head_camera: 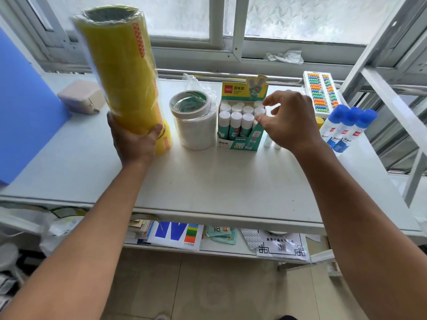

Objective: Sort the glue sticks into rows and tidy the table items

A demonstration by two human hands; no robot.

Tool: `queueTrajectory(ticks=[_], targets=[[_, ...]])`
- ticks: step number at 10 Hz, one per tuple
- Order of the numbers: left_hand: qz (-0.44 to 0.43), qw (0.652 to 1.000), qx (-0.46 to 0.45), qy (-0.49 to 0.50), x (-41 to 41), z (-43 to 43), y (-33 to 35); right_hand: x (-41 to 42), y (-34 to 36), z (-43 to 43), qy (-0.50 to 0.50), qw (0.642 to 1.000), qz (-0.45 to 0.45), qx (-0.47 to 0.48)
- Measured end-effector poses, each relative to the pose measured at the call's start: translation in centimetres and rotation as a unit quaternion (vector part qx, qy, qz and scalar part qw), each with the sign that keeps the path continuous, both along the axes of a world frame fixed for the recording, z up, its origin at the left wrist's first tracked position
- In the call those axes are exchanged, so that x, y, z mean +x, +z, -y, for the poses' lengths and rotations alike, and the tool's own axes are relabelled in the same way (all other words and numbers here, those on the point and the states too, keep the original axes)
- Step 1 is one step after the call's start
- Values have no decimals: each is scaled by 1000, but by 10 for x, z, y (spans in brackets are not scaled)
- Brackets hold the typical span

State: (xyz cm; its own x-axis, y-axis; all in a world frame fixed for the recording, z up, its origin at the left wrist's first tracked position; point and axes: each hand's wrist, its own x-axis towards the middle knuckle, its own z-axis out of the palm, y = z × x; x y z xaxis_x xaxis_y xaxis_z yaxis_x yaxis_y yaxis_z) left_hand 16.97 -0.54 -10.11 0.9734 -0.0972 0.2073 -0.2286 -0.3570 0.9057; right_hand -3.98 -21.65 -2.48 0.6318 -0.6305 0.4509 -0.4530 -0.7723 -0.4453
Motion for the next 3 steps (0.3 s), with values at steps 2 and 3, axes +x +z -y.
queueTrajectory(ticks=[2,3], targets=[[13,999,8,-39,12,7,-1,2,-2,-2,-3,1000,10,6],[7,999,7,-39,9,8,-1,-2,8,-8,-3,999,44,23]])
